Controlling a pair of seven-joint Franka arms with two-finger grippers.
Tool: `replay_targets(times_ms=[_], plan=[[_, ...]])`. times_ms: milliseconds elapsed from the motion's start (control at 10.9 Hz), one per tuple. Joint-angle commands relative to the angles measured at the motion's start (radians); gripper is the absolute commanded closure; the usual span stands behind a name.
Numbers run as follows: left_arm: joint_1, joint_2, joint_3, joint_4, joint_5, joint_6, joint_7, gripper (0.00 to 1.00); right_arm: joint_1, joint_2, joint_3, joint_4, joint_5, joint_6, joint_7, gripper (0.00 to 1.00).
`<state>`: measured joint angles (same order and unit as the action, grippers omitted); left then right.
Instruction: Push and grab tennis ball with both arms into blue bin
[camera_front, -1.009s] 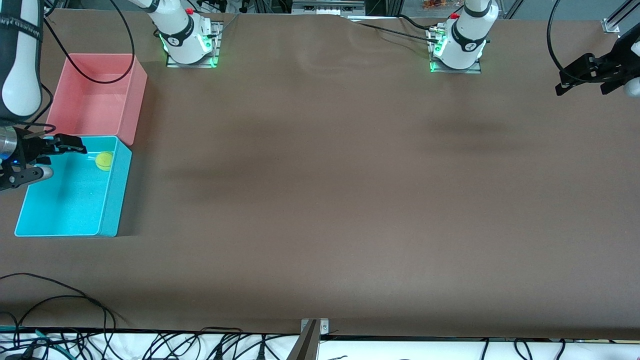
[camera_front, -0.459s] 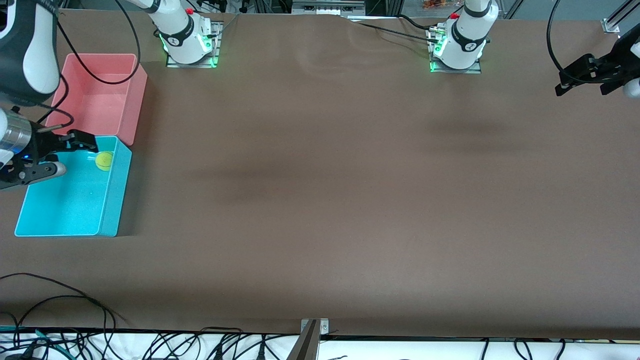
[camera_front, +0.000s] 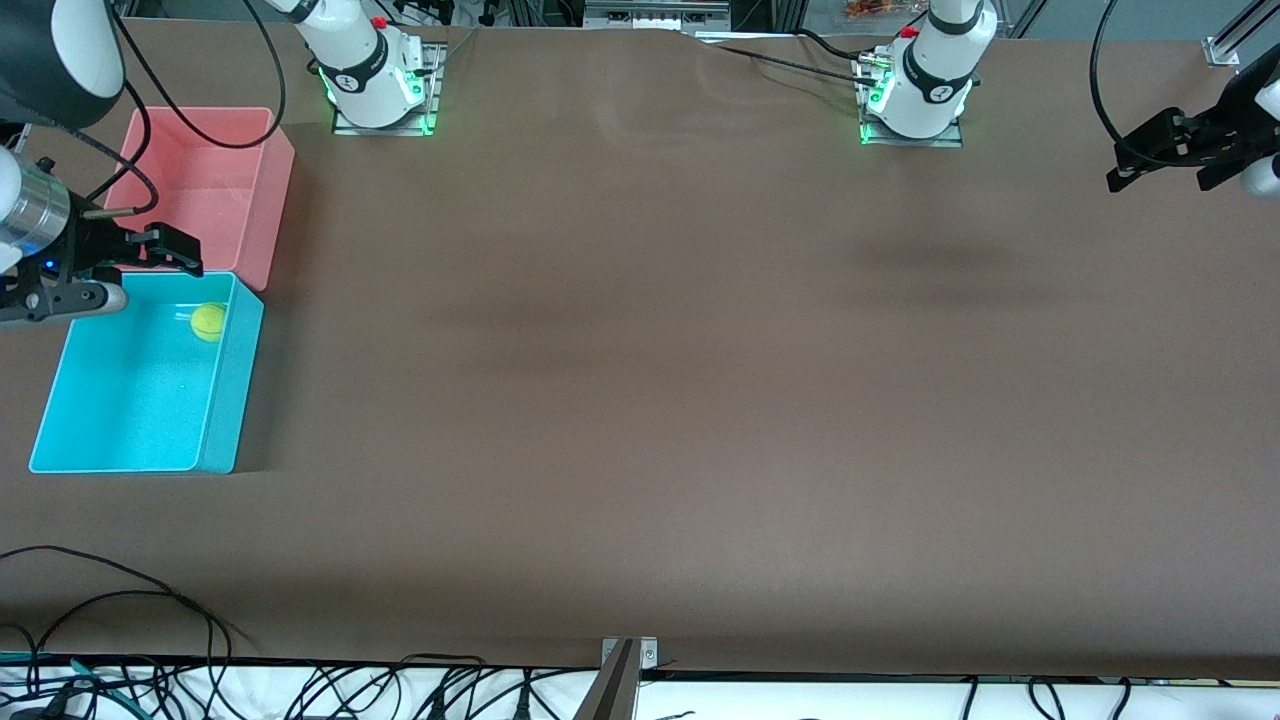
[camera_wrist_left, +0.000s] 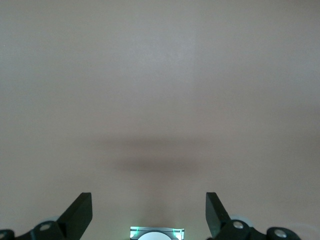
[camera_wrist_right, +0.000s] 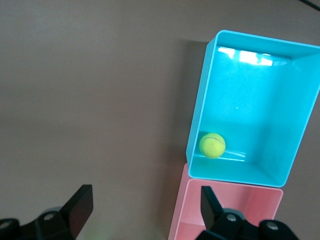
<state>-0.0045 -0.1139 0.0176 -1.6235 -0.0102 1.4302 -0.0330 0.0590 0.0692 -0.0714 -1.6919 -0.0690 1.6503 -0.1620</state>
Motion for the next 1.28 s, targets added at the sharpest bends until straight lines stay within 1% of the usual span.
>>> replay_targets(times_ms=[0,92,183,275,367,459,642,734,825,1192], plan=[[-0.002,0.01,-0.005,0.03,-0.004,-0.02,-0.016,0.0,-0.07,-0.123,0.027,-0.21,-0.015,0.143,0.024,0.04],[0.001,0.01,-0.004,0.03,-0.004,-0.02,-0.015,0.0,-0.07,-0.127,0.028,-0.206,-0.014,0.141,0.026,0.03],[0.003,0.01,-0.004,0.03,-0.004,-0.02,-0.015,0.0,-0.068,-0.127,0.027,-0.195,0.004,0.134,0.035,0.0],[0.001,0.01,-0.004,0.03,-0.002,-0.02,-0.015,0.0,-0.068,-0.124,0.025,-0.16,0.03,0.129,0.03,0.0],[0.0,0.01,-0.005,0.03,-0.002,-0.019,-0.015,0.0,-0.068,-0.124,0.022,-0.123,0.035,0.1,0.027,0.0],[-0.002,0.01,-0.005,0.03,-0.001,-0.02,-0.015,0.0,-0.067,-0.118,0.022,-0.079,0.038,0.044,0.042,0.0],[-0.002,0.01,-0.007,0.03,-0.002,-0.02,-0.015,0.0,-0.065,-0.104,0.022,-0.014,0.064,-0.016,0.058,0.0],[-0.002,0.01,-0.005,0.03,-0.002,-0.02,-0.015,0.0,-0.065,-0.1,0.021,0.009,0.093,-0.027,0.058,0.0],[-0.002,0.01,-0.005,0.03,-0.002,-0.02,-0.015,0.0,-0.065,-0.097,0.021,0.015,0.115,-0.032,0.059,0.0],[-0.002,0.01,-0.007,0.03,-0.004,-0.019,-0.016,0.0,-0.061,-0.089,0.022,0.015,0.103,-0.023,0.065,0.0]])
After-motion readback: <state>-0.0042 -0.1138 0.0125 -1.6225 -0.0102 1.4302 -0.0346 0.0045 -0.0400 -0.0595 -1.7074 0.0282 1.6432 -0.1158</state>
